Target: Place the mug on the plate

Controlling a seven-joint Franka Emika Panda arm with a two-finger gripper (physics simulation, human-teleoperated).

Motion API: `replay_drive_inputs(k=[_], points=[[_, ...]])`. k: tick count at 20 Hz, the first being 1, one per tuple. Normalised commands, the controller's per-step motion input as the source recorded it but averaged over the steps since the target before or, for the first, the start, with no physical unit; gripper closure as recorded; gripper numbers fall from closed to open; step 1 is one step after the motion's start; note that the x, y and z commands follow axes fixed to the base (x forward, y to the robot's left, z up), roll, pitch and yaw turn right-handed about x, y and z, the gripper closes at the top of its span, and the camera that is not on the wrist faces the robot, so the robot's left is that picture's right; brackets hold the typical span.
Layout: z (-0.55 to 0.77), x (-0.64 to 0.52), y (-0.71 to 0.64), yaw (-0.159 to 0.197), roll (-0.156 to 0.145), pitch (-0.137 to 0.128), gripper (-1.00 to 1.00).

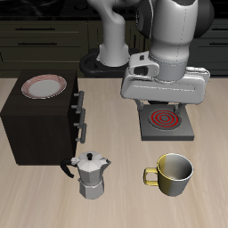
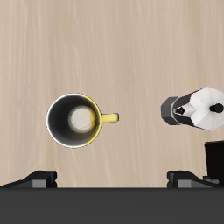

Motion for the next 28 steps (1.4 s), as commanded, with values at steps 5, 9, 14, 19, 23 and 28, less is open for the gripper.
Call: replay_drive_inputs(k=[5, 9, 14, 19, 23, 28], points=[[-0.12, 0.2, 0.04, -0.035, -0.009, -0.018, -1.0], [-0.18, 0.07, 0.06, -0.02, -0.001, 0.009, -1.0], [-0.29, 0.07, 0.03, -0.05, -0.003, 0.039, -1.0], [-0.28, -0.03, 0.07, 0.035, -0.017, 0.002, -1.0], [-0.32, -0.03, 0.13, -0.002, 0.016, 0.027, -1.0], [-0.15, 0.03, -0.02, -0.002, 0.009, -0.006, -1.0]])
